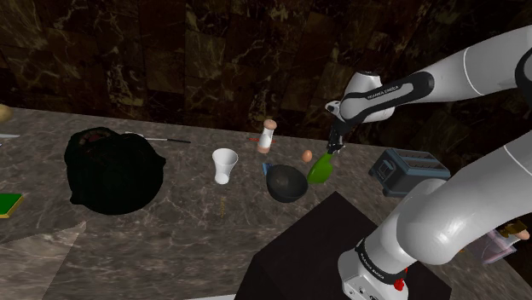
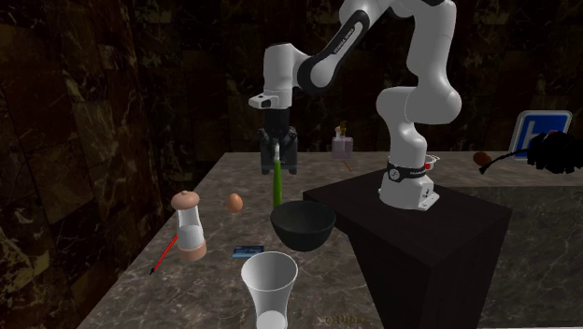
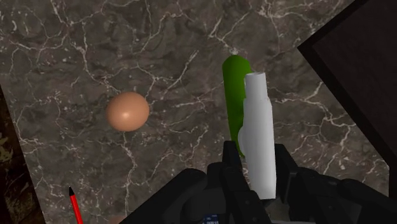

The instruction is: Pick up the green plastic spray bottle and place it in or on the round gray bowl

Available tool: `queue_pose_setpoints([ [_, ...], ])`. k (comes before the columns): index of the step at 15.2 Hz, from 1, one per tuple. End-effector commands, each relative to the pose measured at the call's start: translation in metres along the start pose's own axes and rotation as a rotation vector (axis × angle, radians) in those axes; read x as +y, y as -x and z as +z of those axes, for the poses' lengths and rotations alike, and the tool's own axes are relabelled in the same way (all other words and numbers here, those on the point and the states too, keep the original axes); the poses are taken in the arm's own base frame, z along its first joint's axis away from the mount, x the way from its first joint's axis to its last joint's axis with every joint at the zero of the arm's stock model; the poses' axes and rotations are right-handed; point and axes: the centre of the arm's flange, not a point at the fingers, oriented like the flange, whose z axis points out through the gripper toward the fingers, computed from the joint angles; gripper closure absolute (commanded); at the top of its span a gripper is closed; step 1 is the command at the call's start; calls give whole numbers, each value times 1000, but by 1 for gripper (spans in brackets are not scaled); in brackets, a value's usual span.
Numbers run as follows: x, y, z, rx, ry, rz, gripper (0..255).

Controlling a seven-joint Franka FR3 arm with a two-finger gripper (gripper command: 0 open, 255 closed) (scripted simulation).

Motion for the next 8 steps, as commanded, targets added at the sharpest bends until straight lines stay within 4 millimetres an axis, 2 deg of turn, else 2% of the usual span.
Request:
queue_pose_setpoints([
  [1, 1, 1, -9, 0, 0, 0, 255],
  [8, 3, 3, -46, 0, 0, 0, 255],
])
